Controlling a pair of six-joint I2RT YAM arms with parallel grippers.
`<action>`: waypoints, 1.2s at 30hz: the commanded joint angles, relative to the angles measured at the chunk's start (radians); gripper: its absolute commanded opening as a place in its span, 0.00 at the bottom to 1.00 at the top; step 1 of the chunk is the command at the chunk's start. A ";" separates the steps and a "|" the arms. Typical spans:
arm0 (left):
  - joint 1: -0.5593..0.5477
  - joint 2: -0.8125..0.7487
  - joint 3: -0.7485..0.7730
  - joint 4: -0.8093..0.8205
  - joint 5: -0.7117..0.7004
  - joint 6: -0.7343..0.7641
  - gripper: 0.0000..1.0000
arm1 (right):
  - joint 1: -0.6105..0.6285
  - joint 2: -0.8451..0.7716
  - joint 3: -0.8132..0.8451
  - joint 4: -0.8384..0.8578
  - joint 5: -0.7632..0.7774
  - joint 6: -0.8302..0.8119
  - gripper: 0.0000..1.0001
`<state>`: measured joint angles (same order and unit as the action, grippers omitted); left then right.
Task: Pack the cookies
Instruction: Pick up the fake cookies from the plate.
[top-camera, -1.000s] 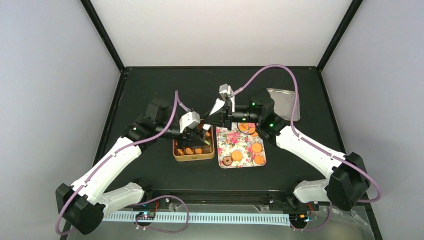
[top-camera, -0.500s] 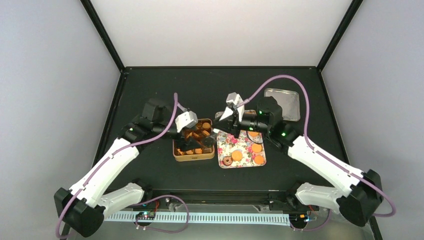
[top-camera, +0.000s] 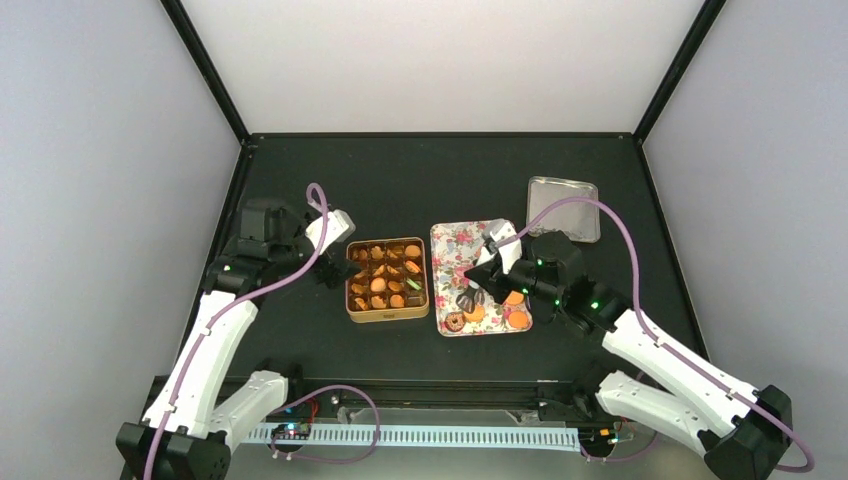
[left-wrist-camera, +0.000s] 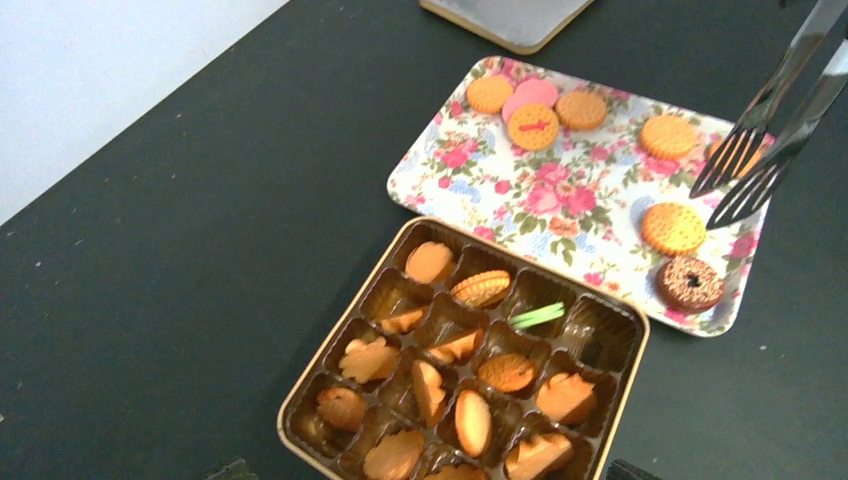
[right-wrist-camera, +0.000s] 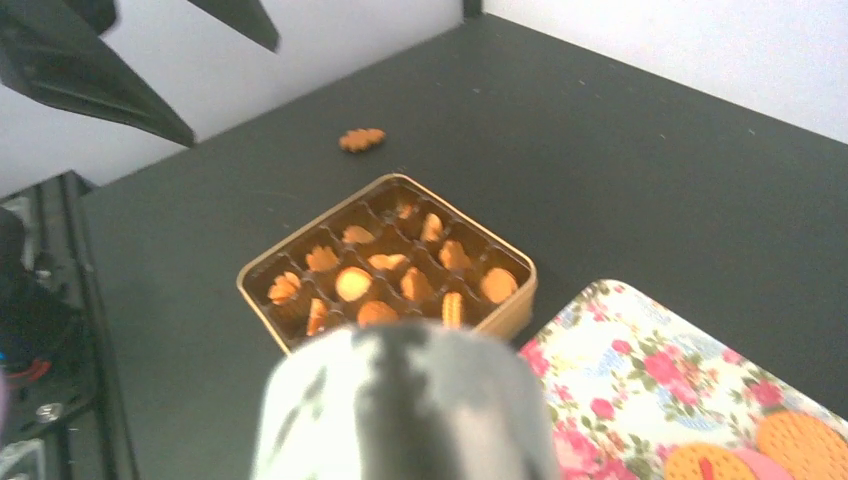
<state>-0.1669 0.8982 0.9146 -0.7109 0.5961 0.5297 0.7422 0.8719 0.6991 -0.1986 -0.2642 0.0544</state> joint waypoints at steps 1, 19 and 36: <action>0.022 -0.007 -0.004 -0.029 -0.061 0.065 0.94 | 0.005 -0.017 -0.014 0.017 0.135 -0.003 0.28; 0.028 -0.015 -0.002 0.005 -0.013 0.004 0.96 | 0.013 -0.010 -0.116 0.096 0.229 0.086 0.37; 0.036 -0.053 0.005 -0.003 0.058 0.002 0.96 | 0.049 0.009 -0.163 0.126 0.307 0.095 0.42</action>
<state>-0.1429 0.8814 0.9092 -0.7113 0.5941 0.5411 0.7795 0.8852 0.5449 -0.1242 0.0010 0.1402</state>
